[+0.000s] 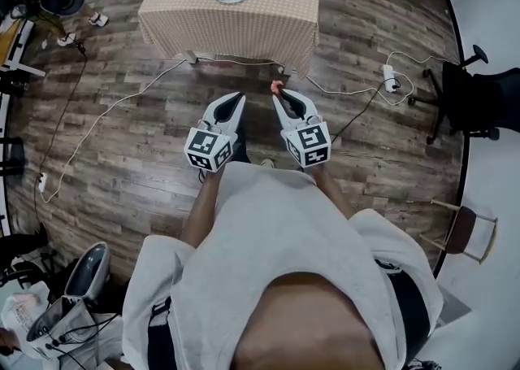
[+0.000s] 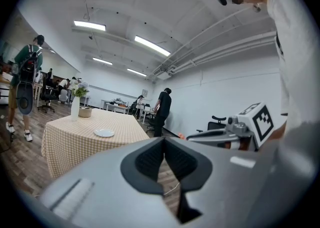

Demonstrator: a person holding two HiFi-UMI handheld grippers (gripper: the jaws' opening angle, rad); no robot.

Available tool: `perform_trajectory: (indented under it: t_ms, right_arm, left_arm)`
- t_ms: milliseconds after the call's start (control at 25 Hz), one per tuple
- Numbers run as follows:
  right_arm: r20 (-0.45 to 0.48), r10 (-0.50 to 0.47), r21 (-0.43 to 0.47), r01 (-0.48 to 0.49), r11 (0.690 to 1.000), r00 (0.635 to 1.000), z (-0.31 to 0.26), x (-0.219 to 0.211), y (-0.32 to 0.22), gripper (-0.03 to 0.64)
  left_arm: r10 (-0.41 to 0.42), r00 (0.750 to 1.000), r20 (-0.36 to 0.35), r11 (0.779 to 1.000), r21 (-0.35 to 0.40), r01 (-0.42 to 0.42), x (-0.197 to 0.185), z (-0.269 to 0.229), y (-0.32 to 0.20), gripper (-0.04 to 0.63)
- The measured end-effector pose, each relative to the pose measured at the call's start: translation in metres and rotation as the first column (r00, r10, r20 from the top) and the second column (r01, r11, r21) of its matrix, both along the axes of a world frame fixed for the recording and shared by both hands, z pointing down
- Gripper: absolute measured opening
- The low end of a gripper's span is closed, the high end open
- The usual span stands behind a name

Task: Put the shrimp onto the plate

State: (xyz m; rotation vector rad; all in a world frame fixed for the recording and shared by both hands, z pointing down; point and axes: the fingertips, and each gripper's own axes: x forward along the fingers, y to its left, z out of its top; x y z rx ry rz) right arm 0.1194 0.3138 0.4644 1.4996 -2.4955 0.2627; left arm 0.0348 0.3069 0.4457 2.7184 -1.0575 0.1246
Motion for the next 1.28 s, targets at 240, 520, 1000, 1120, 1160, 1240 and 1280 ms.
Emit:
perform_trajectory:
  t_ms: [240,520,1000,1120,1160,1240,1280]
  right_arm:
    - [-0.019,0.025,-0.008,-0.025,1.000,1.000,0.009,0.001,-0.042,0.054]
    - [-0.044,0.057,-0.019,-0.058,0.998,0.997,0.011,0.002,-0.103,0.053]
    - [-0.055,0.098,-0.089,-0.102,0.991,0.994,0.032,-0.020,-0.230,0.054]
    - [-0.046,0.119,-0.084,-0.122,0.989,0.992,0.028,-0.026,-0.272,0.054]
    - [-0.044,0.123,-0.083,-0.127,0.988,0.991,0.027,-0.029,-0.287,0.054]
    - [-0.043,0.130,-0.084,-0.133,0.988,0.991,0.025,-0.037,-0.317,0.054]
    - [-0.044,0.131,-0.085,-0.135,0.987,0.990,0.024,-0.042,-0.331,0.054]
  left_arm:
    - [0.032,0.999,-0.019,0.999,-0.011,-0.032,0.003,0.012,-0.044,0.009]
    - [0.048,0.998,-0.042,0.998,-0.033,-0.049,-0.001,0.019,-0.110,0.009]
    - [0.111,0.992,-0.055,0.990,-0.086,-0.116,-0.016,0.037,-0.248,0.009]
    - [0.134,0.989,-0.055,0.988,-0.074,-0.138,-0.021,0.031,-0.291,0.009]
    - [0.139,0.989,-0.055,0.987,-0.071,-0.143,-0.024,0.030,-0.306,0.009]
    - [0.147,0.988,-0.055,0.986,-0.067,-0.151,-0.030,0.026,-0.337,0.009]
    - [0.150,0.987,-0.054,0.986,-0.067,-0.153,-0.035,0.025,-0.351,0.009]
